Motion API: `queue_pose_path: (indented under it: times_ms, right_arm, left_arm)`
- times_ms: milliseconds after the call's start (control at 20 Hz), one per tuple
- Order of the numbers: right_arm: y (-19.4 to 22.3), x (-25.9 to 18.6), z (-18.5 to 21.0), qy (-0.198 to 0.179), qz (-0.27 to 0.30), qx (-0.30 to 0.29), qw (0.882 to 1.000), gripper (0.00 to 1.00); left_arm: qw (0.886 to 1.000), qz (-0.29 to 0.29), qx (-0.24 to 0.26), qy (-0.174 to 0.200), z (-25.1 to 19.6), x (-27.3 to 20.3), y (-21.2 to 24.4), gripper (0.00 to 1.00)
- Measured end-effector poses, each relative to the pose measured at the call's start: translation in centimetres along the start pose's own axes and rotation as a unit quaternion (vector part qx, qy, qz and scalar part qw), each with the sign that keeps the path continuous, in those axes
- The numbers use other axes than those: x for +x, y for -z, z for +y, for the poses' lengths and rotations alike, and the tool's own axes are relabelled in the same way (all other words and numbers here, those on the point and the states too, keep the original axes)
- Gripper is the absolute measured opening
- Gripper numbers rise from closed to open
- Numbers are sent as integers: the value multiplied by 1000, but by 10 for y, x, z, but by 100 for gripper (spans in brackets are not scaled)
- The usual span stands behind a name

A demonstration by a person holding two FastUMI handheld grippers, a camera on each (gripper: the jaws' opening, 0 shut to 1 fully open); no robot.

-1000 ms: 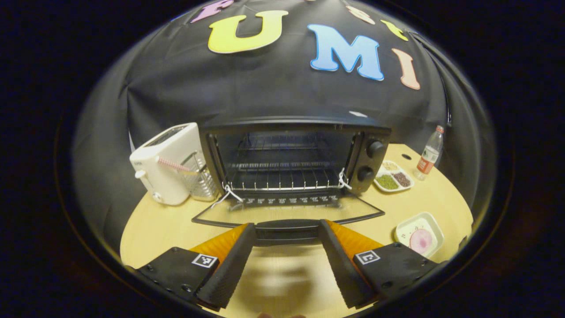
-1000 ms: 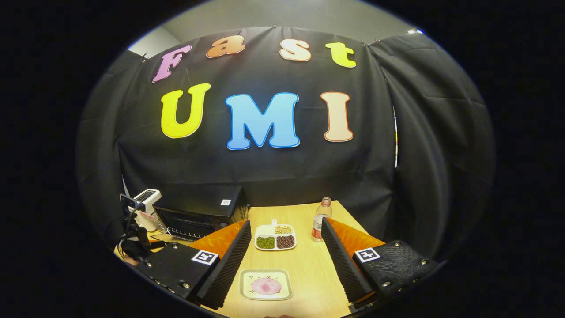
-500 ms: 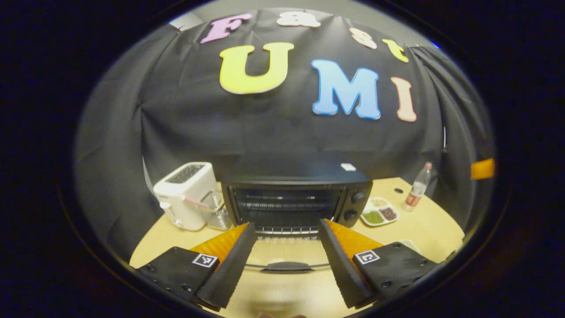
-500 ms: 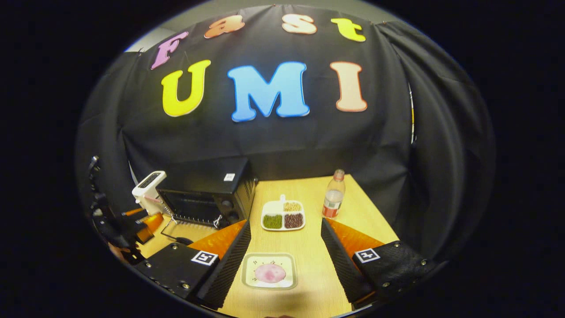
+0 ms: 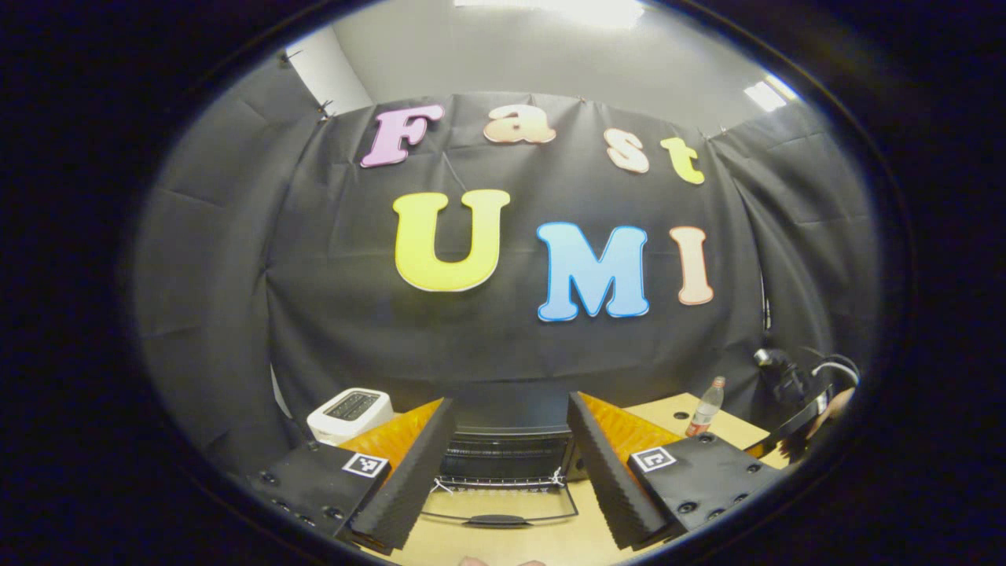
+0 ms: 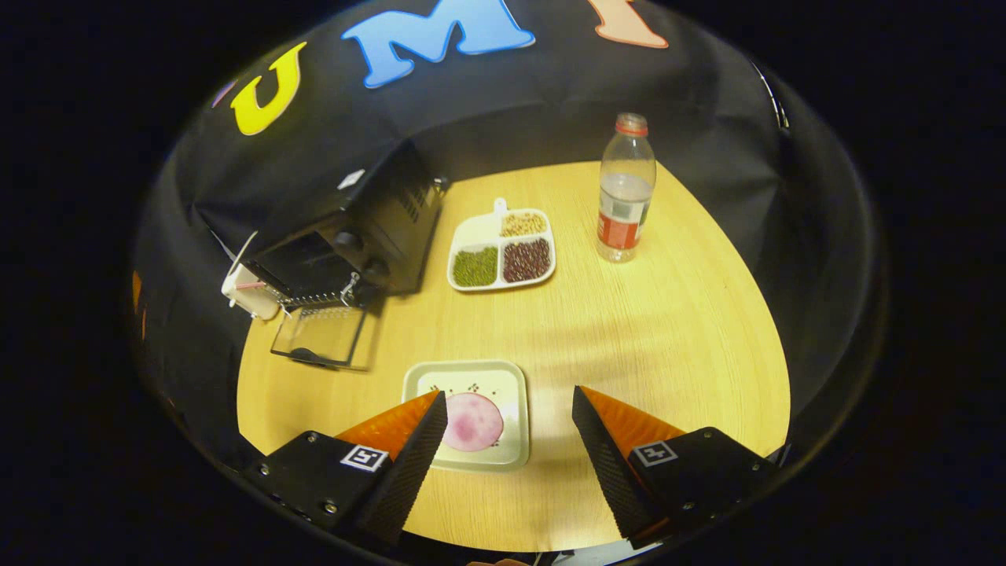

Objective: Open the electric oven with the left hand, put the food in, and close the electric oven.

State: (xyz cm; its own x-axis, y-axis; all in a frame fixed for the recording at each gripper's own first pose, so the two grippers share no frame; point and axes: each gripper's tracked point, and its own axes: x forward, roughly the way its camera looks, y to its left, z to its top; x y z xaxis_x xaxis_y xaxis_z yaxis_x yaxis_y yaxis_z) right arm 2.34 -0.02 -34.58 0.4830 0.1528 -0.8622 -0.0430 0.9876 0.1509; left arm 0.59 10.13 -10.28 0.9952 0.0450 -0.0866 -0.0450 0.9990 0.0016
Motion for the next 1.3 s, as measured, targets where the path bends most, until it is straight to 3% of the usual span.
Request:
queue_pose_path:
  times_ms: [250, 400, 550, 700, 750, 800, 850, 950, 1050, 1100, 1150, 1200, 1250, 1300]
  right_arm:
    - [21, 41, -22, 33, 58, -10, 998, 98]
    - [34, 62, -32, 55, 95, -14, 994, 98]
    - [43, 78, -35, 71, 119, -29, 990, 98]
    - [40, 87, -36, 83, 125, -36, 988, 98]
    - [41, 88, -36, 83, 128, -38, 988, 98]
    - [39, 88, -36, 83, 129, -37, 987, 91]
    - [40, 89, -35, 84, 132, -35, 987, 98]
    - [40, 90, -33, 82, 133, -29, 987, 97]
    - [40, 89, -29, 69, 134, -44, 988, 88]
    - [39, 88, -25, 57, 131, -41, 989, 63]
    - [42, 88, -19, 51, 138, -27, 989, 48]
    - [50, 90, -18, 48, 160, -17, 986, 12]
    - [47, 84, -20, 41, 159, -3, 986, 12]
    - [54, 84, -19, 33, 177, 3, 984, 1]
  left_arm:
    - [999, -15, 33, -2, -3, -20, 0, 100]
    - [999, 8, 51, 1, 0, -25, 16, 97]
    - [999, 16, 49, -2, 7, -25, 20, 94]
    - [999, 31, 40, -9, 18, -24, 29, 100]
    - [999, 34, 35, -10, 21, -22, 32, 92]
    - [999, 37, 30, -10, 24, -21, 34, 91]
    - [999, 40, 27, -10, 26, -20, 38, 91]
    - [999, 43, 24, -9, 31, -18, 41, 91]
    - [999, 45, 22, -7, 32, -16, 44, 91]
    - [999, 45, 21, -6, 32, -15, 44, 91]
    - [999, 45, 20, -7, 32, -15, 45, 91]
    - [999, 43, 19, -8, 32, -14, 44, 97]
    - [999, 42, 17, -9, 30, -15, 44, 97]
    - [999, 40, 15, -8, 28, -15, 42, 97]
